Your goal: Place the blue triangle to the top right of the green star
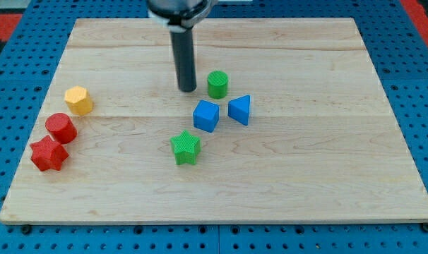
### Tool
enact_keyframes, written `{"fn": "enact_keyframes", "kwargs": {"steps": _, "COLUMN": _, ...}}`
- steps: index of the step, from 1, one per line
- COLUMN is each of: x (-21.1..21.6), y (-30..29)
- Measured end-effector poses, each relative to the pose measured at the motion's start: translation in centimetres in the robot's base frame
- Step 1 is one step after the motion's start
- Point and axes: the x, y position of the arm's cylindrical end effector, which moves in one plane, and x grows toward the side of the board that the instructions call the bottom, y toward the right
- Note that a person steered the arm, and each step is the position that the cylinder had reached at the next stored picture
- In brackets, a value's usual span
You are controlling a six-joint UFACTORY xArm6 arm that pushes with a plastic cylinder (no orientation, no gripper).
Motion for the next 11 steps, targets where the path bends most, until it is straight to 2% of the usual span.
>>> {"fn": "enact_keyframes", "kwargs": {"steps": 1, "x": -2.0, "y": 4.3}}
{"fn": "enact_keyframes", "kwargs": {"steps": 2, "x": 3.7, "y": 6.3}}
{"fn": "enact_keyframes", "kwargs": {"steps": 3, "x": 6.2, "y": 6.8}}
{"fn": "enact_keyframes", "kwargs": {"steps": 4, "x": 6.1, "y": 7.0}}
{"fn": "enact_keyframes", "kwargs": {"steps": 5, "x": 3.5, "y": 7.9}}
{"fn": "enact_keyframes", "kwargs": {"steps": 6, "x": 4.2, "y": 15.6}}
{"fn": "enact_keyframes", "kwargs": {"steps": 7, "x": 6.9, "y": 18.9}}
{"fn": "enact_keyframes", "kwargs": {"steps": 10, "x": 10.1, "y": -2.0}}
{"fn": "enact_keyframes", "kwargs": {"steps": 11, "x": 9.0, "y": -0.9}}
